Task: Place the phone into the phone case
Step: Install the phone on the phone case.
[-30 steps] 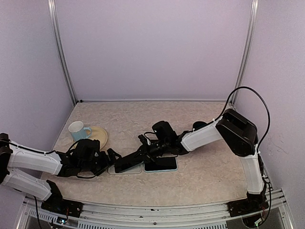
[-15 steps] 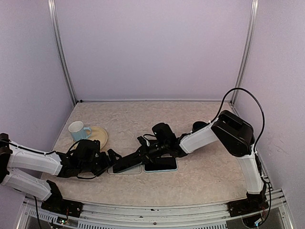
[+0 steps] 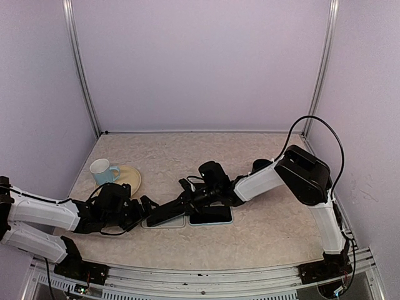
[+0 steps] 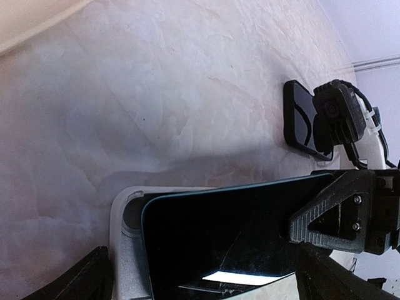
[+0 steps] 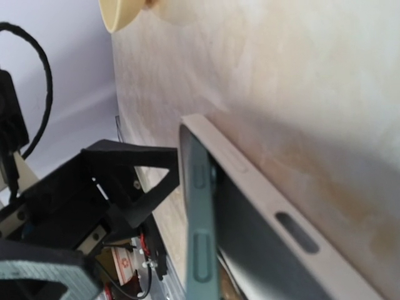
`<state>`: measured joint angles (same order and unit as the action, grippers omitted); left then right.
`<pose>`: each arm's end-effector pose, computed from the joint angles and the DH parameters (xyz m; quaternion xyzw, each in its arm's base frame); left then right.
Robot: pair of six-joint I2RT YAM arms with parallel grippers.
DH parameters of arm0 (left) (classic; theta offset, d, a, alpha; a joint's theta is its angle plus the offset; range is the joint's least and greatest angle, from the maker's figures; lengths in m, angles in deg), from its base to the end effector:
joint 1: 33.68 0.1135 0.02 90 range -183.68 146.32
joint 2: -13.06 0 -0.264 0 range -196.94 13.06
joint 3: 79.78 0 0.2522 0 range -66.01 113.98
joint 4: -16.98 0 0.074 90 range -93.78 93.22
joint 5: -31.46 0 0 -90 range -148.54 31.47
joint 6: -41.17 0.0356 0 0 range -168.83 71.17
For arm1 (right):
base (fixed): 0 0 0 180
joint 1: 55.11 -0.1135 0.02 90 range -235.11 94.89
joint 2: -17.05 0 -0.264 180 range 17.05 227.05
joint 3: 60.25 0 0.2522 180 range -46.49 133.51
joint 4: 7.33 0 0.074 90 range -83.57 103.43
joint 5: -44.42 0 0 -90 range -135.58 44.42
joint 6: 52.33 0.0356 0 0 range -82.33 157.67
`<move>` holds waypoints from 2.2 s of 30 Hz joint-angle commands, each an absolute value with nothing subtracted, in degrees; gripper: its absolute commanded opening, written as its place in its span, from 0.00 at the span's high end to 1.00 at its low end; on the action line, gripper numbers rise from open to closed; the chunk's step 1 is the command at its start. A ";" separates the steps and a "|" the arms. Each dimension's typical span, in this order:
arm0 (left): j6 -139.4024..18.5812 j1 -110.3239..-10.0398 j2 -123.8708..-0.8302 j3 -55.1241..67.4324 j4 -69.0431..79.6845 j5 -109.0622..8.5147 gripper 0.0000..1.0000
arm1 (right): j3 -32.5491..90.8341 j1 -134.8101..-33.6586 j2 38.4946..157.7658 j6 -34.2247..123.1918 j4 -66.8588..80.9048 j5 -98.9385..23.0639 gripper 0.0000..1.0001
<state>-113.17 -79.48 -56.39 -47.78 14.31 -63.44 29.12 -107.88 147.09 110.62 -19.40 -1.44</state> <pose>0.1495 -0.1493 0.1368 -0.1637 0.8912 -0.3232 0.2730 0.2637 0.3880 0.1036 0.0493 -0.8181 -0.5684 0.0717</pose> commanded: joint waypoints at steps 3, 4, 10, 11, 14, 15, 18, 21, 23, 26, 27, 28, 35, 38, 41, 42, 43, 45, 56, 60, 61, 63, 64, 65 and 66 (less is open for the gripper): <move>-113.40 -80.43 -57.08 -47.98 16.58 -61.34 0.01 | 30.66 -109.51 149.37 109.93 -18.37 -3.11 1.00; -113.54 -80.56 -57.60 -47.99 16.76 -61.29 0.01 | 30.45 -109.51 149.41 110.16 -18.81 -3.20 1.00; -114.13 -81.57 -59.87 -47.59 19.49 -60.55 0.01 | 30.42 -109.61 149.85 110.80 -19.59 -2.95 1.00; -114.21 -81.66 -60.33 -47.42 19.81 -60.44 0.01 | 30.46 -109.60 149.92 110.79 -19.69 -2.89 1.00; -114.23 -81.91 -61.05 -47.30 21.28 -59.84 0.01 | 30.47 -109.60 150.03 110.66 -19.85 -2.78 1.00; -114.22 -82.00 -61.15 -47.23 21.54 -59.73 0.01 | 30.50 -109.60 150.03 110.51 -19.85 -2.78 1.00; -113.84 -82.11 -61.50 -47.04 21.56 -59.67 0.01 | 30.69 -109.61 150.34 110.20 -19.99 -2.42 1.00; -113.53 -82.11 -61.80 -46.76 21.53 -59.74 0.01 | 31.02 -109.62 150.95 110.07 -20.07 -1.59 1.00; -113.45 -82.11 -61.97 -46.64 21.49 -59.75 0.01 | 31.08 -109.64 151.23 110.18 -20.52 -1.14 1.00; -113.30 -82.11 -62.17 -46.43 21.19 -60.05 0.01 | 31.07 -109.68 151.43 110.09 -20.76 -0.63 1.00; -113.24 -82.11 -62.11 -46.42 21.16 -60.26 0.01 | 31.04 -109.66 151.55 110.09 -21.00 -0.46 1.00; -113.18 -82.11 -62.09 -46.46 21.08 -60.48 0.01 | 31.14 -109.68 151.71 110.17 -21.30 -0.08 1.00; -111.41 -81.77 -61.06 -46.47 22.88 -60.32 0.01 | 32.14 -109.78 152.84 110.44 -23.11 3.25 1.00; -111.06 -81.67 -60.48 -46.63 22.94 -60.12 0.01 | 31.92 -109.78 152.75 110.19 -23.30 3.29 1.00; -111.43 -81.67 -59.13 -47.00 21.56 -61.11 0.01 | 31.71 -109.78 152.84 110.33 -23.88 3.21 1.00; -111.69 -81.67 -58.50 -47.03 20.30 -61.82 0.01 | 31.56 -109.78 152.84 110.35 -24.12 3.17 1.00; -112.17 -81.59 -58.07 -47.03 18.71 -62.65 0.01 | 31.25 -109.78 152.72 110.58 -24.85 3.15 1.00; -112.74 -81.35 -56.92 -47.12 15.91 -63.94 0.01 | 30.60 -109.70 152.51 111.23 -26.49 3.08 1.00; -114.30 -80.27 -54.37 -47.36 7.14 -66.38 0.01 | 30.59 -108.05 151.32 111.92 -32.45 4.53 1.00; -114.66 -79.50 -54.78 -47.06 5.61 -66.60 0.01 | 30.80 -107.76 150.62 112.02 -34.16 5.35 1.00; -114.77 -79.29 -54.94 -47.31 6.19 -66.21 0.01 | 30.85 -107.75 150.50 112.02 -34.42 5.54 1.00; -114.92 -79.13 -55.01 -47.95 8.08 -65.38 0.01 | 30.77 -107.75 150.09 111.90 -34.70 5.70 1.00; -114.97 -79.12 -55.03 -48.30 9.23 -65.05 0.01 | 30.62 -107.75 149.97 111.86 -34.95 5.74 1.00; -114.91 -79.12 -54.99 -48.67 10.67 -64.60 0.01 | 30.48 -107.71 149.82 111.85 -35.23 5.87 1.00; -114.66 -79.12 -54.98 -49.00 11.90 -64.26 0.01 | 30.36 -107.67 149.71 111.91 -35.65 5.97 1.00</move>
<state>-114.48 -79.51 -54.80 -47.49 9.72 -65.37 30.76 -107.84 151.22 111.88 -30.02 3.68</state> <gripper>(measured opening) 0.989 0.056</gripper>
